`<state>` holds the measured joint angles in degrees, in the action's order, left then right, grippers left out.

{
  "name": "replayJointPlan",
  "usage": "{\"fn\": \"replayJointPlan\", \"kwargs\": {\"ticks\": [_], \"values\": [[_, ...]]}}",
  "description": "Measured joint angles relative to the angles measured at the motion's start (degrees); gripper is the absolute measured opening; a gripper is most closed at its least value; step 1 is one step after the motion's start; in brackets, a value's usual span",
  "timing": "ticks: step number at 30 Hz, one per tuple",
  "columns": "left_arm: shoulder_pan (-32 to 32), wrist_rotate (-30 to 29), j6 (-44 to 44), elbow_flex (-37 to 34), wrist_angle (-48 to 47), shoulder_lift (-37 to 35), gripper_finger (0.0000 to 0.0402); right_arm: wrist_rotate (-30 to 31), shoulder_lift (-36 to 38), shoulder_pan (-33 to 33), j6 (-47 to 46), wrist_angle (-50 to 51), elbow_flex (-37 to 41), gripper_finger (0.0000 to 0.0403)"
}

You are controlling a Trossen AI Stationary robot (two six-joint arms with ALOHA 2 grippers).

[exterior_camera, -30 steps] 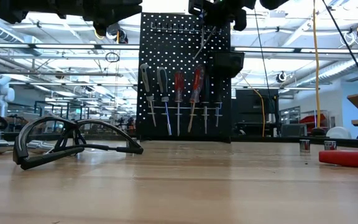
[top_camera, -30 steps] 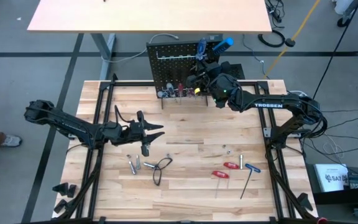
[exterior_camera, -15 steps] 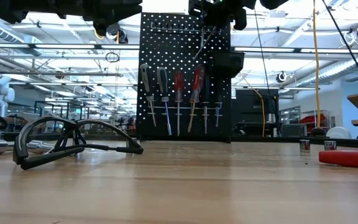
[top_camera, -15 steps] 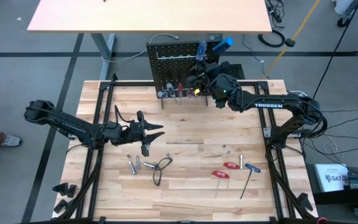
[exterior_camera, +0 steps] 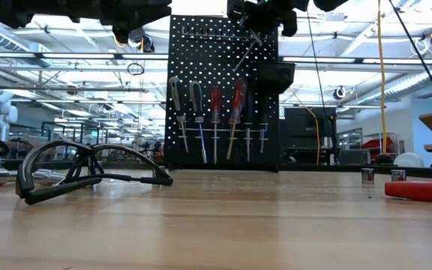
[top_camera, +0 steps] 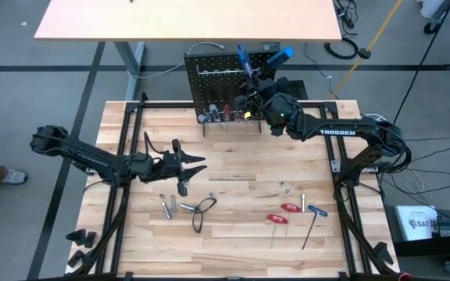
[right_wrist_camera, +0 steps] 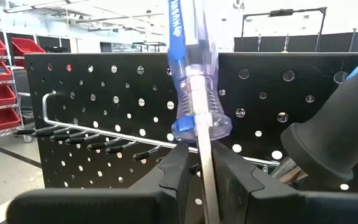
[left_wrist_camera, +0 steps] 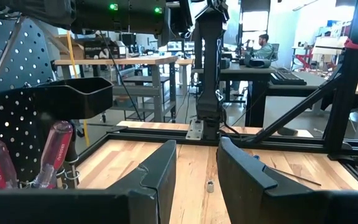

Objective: Hang tools onto peg board
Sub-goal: Hang the blue screwdriver on the peg board

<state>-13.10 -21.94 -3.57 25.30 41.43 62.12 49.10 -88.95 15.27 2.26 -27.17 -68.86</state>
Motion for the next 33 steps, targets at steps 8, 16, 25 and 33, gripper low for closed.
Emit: {"fn": "replayJointPlan", "kwargs": {"ticks": [8, 16, 25, 33], "values": [[0.0, 0.0, 0.0, 0.0, 0.0, 0.0, 0.0118, 0.0, 0.0, 0.0, 0.2, 0.5, 0.0, 0.0064], [0.0, 0.0, 0.0, 0.0, 0.0, 0.0, 0.0118, 0.3, 0.0, 0.0, 0.1, 0.8, 0.0, 0.0064], [0.0, 0.0, 0.0, 0.0, 0.0, 0.0, 0.0118, 0.5, 0.0, 0.0, 1.3, 0.9, 0.0, 0.0064], [0.0, 0.0, -0.2, 0.0, -0.3, 0.0, 0.0118, 0.5, 0.0, 0.0, 3.4, 0.9, 0.0, 0.0064]]}}
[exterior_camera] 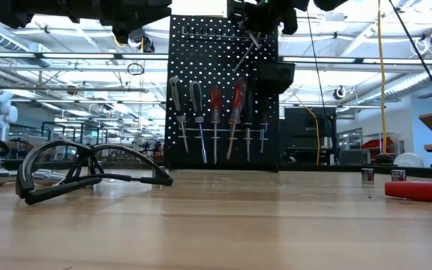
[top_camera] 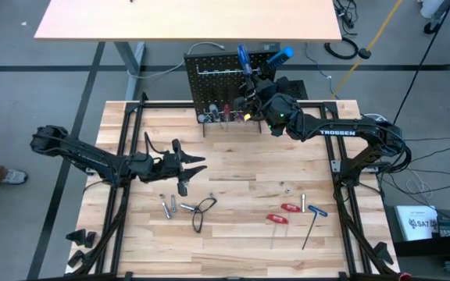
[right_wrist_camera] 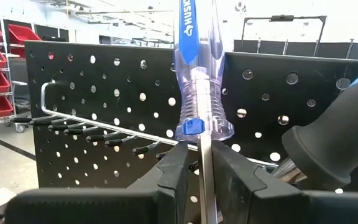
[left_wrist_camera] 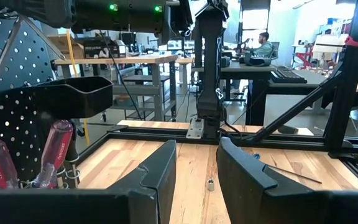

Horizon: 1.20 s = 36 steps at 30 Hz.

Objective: Hang tools onto peg board
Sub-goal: Hang the blue screwdriver on the peg board

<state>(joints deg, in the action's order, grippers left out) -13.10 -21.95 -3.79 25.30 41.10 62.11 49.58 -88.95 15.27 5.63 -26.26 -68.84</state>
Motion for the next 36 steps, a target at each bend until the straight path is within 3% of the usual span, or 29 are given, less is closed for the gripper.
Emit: {"fn": "replayJointPlan", "kwargs": {"ticks": [18, 36], "values": [[0.0, 0.0, 0.0, 0.0, -0.6, 0.0, 0.0118, 3.0, -0.1, -1.6, 12.2, -0.7, 0.1, 0.0064], [0.0, -0.1, 0.1, 0.0, -1.0, 0.0, 0.0118, 3.3, 0.0, -1.9, 2.2, -0.1, 0.1, 0.0064]]}}
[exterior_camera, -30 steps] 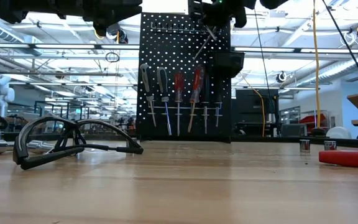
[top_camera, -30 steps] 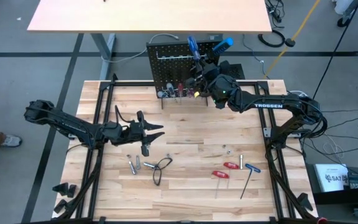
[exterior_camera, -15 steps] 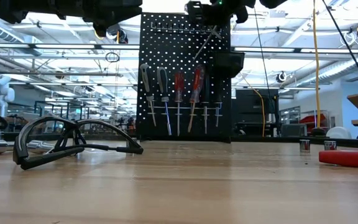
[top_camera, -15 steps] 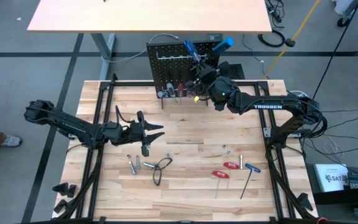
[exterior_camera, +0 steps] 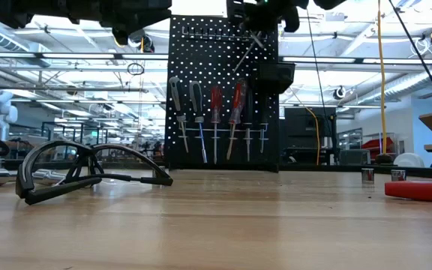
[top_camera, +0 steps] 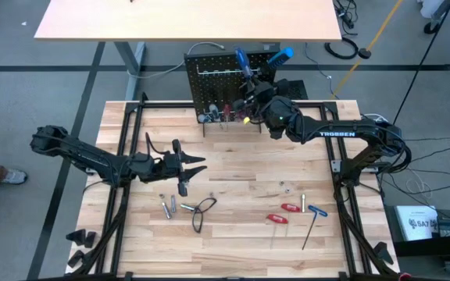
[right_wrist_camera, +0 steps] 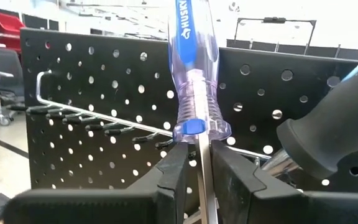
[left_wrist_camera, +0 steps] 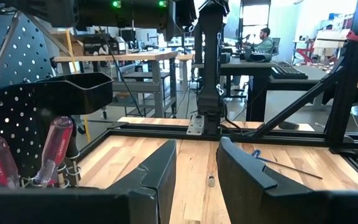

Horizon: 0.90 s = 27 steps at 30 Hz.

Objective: Hang tools onto peg board
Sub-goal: Hang the blue screwdriver on the peg board

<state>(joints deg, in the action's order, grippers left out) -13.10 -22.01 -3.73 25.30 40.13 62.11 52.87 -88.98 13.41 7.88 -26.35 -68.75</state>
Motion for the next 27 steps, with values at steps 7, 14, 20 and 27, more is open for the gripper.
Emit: {"fn": "replayJointPlan", "kwargs": {"ticks": [7, 14, 20, 27], "values": [[0.0, -1.0, 0.2, 0.0, -0.2, 0.0, 0.0118, 0.0, 0.1, 0.0, -4.2, 0.4, -0.1, 0.0064], [0.0, -1.0, 0.3, 0.0, -0.2, 0.0, 0.0118, 1.4, -1.1, 0.0, -5.3, -2.0, -0.1, 0.0063], [0.0, -1.6, 0.4, 0.0, -0.7, 0.0, 0.0118, 3.2, -3.2, 0.0, -5.1, -6.4, -0.1, 0.0063], [0.0, -2.7, 0.4, 0.0, -1.9, 0.0, 0.0118, 4.3, -4.6, 0.0, -5.3, -8.9, -0.1, 0.0063]]}}
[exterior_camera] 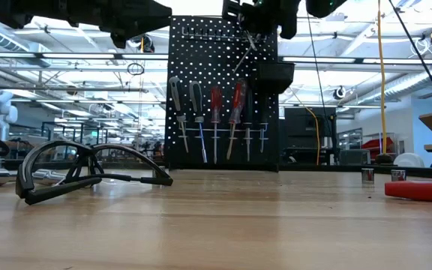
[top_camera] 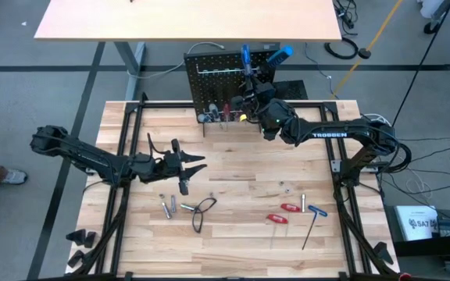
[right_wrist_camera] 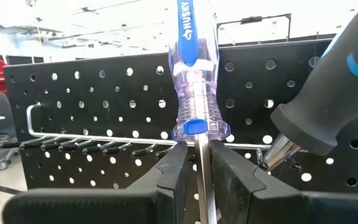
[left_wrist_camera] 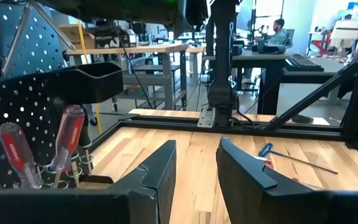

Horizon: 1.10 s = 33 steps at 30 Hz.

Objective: Hang tools onto peg board
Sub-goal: Hang the blue screwdriver on the peg board

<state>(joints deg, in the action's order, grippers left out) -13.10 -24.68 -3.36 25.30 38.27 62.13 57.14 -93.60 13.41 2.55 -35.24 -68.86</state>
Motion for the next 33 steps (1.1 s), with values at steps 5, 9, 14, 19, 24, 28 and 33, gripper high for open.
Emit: {"fn": "replayJointPlan", "kwargs": {"ticks": [5, 9, 14, 19, 24, 28, 33], "values": [[0.0, -0.4, 0.0, 0.0, 0.0, 0.0, 0.0118, 0.4, 0.0, 0.0, -0.2, -1.4, 0.0, 0.0063], [0.0, -0.6, 0.0, 0.0, 0.0, 0.0, 0.0118, 1.0, -0.1, -0.1, -0.2, -1.9, 0.0, 0.0063], [0.0, -0.7, 0.0, 0.0, -0.1, 0.0, 0.0118, 1.0, -0.1, -0.1, 0.8, -1.8, 0.0, 0.0063], [0.0, -0.7, 0.0, 0.0, -0.2, 0.0, 0.0118, 1.0, -0.1, -0.1, 1.8, -1.8, 0.0, 0.0063], [0.0, -0.7, 0.0, 0.0, -0.2, 0.0, 0.0118, 1.3, -0.1, -0.5, 5.1, -1.8, 0.0, 0.0065], [0.0, -1.1, -0.1, 0.0, -0.2, 0.0, 0.0118, 1.7, -0.1, -0.8, 6.3, -1.7, 0.1, 0.0076], [0.0, -1.3, 0.0, 0.0, -0.3, 0.0, 0.0118, 1.9, -0.2, -0.9, 6.4, -0.8, 0.2, 0.0103]]}}
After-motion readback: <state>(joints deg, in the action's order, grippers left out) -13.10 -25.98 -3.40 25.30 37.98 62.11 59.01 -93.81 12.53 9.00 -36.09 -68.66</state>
